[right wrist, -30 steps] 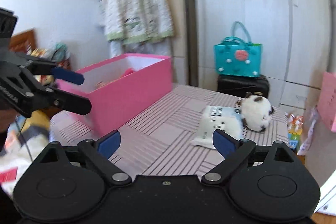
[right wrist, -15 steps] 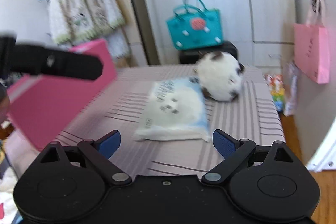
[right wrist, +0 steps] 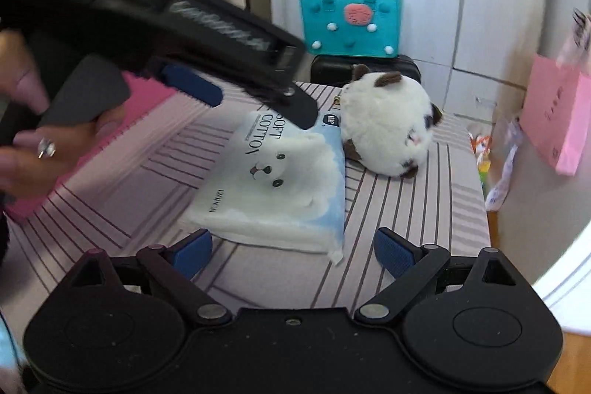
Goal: Organize soft objects
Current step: 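Move the left tool toward the white SOFT COTTON wipes pack on the table, then close the left tool on the wipes pack edge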
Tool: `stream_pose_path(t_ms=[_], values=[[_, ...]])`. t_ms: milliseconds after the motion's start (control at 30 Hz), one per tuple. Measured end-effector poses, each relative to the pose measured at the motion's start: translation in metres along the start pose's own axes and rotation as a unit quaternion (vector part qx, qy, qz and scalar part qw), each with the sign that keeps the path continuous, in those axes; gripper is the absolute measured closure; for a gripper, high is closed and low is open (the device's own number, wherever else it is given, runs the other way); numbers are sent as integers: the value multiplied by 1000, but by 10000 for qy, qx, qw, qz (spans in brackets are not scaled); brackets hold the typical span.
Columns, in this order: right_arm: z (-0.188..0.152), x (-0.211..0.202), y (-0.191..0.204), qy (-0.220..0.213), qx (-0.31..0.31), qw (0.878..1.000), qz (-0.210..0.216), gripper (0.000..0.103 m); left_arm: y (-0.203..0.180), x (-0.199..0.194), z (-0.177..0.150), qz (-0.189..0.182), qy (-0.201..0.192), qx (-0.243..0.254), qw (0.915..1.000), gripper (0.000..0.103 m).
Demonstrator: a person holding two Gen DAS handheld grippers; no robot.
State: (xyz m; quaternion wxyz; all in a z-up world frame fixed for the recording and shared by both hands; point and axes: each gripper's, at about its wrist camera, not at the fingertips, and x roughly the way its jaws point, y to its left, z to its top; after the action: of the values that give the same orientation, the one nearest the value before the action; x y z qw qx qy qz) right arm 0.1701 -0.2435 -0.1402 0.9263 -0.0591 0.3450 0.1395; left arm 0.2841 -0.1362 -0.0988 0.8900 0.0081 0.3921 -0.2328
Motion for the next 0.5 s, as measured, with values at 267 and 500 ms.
stream_pose_path(t_ms=[267,500], values=[[14,14,-2,164,-278,9987,386,5,12,23,7,163,52,-462,9988,16],[17,11,-9,98,-79,9962,858,5,18,23,-9,-63,298,-992,9946,36]])
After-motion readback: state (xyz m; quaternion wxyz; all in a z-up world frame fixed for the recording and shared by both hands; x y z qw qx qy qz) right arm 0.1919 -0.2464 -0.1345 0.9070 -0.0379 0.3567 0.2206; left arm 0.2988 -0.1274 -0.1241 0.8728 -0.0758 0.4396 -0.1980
